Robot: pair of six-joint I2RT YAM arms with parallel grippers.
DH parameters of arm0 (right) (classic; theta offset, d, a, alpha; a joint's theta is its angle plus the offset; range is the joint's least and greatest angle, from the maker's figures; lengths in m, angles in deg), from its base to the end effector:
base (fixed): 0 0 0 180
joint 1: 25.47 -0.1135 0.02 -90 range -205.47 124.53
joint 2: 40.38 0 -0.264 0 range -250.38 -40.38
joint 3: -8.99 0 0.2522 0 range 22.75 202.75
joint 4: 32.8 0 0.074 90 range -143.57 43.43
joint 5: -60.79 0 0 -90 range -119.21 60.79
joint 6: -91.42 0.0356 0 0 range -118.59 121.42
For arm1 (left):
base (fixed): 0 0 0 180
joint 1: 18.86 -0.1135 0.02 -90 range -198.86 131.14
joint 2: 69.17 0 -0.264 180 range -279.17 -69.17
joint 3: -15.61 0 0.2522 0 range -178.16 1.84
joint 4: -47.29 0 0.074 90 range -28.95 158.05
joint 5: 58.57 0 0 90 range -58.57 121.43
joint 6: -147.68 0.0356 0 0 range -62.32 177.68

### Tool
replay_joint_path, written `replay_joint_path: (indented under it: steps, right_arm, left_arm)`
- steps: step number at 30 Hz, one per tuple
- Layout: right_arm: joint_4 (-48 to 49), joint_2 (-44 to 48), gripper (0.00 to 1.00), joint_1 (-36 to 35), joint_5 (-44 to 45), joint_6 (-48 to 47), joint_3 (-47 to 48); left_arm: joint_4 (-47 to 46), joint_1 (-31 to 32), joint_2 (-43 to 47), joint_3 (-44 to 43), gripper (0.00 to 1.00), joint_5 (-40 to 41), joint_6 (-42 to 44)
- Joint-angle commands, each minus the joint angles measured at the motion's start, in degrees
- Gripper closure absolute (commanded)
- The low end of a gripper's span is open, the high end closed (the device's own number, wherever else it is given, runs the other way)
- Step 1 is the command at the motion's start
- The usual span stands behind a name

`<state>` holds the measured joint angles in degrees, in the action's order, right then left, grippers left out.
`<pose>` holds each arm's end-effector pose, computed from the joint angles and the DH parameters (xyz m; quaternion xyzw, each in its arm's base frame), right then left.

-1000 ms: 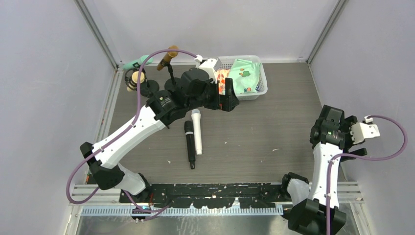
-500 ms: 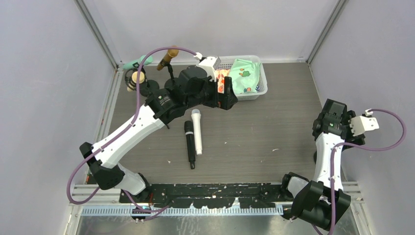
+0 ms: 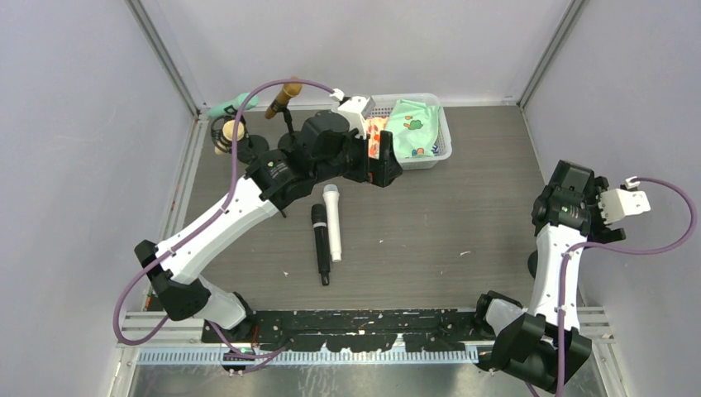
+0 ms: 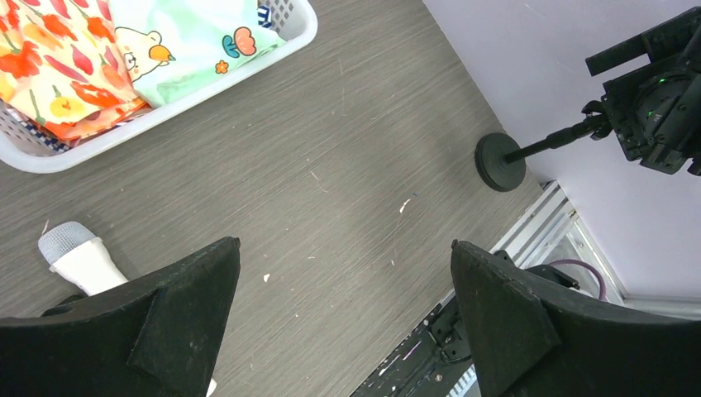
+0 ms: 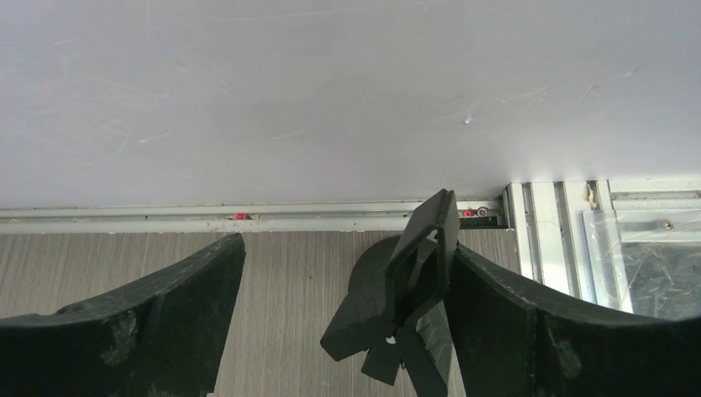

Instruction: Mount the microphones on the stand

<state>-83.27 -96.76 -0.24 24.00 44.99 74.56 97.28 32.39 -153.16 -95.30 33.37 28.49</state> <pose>0.1637 -0.1087 0.3107 0.6126 0.5677 -0.3440 0.4291 0.2000 -0.2473 0.4473 0.1504 0.8205 -0.3452 0.4301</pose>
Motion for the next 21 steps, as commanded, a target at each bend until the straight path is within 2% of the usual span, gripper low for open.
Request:
replay_joint_path:
  steps: [1,6,9,16,20,21]
  right_arm:
    - [1.3,1.4,0.14,0.1,1.1,-1.4,2.7]
    - [2.6,1.6,0.27,0.1,1.0,-2.3,1.8]
    - [3.1,1.6,0.45,0.2,0.7,-2.5,1.4]
    - [3.4,1.3,0.76,0.1,-1.0,-3.1,1.2]
    - [3.8,1.7,0.98,0.2,-5.5,-4.6,1.6]
    - [3.8,2.1,0.99,0.1,-6.9,-4.6,1.8]
  left_arm:
    - [-3.1,-0.4,1.8,0.2,0.00,-1.4,1.5]
    - [-3.6,-0.5,2.1,0.9,0.00,-1.7,1.5]
    - [-3.8,-0.7,2.2,1.3,0.00,-1.7,1.7]
    - [-4.1,-1.4,2.8,2.9,0.00,-1.7,2.2]
    - [-4.1,-2.5,3.3,4.2,0.00,-1.7,2.6]
    - [-4.1,-3.0,3.4,4.5,0.00,-1.7,2.6]
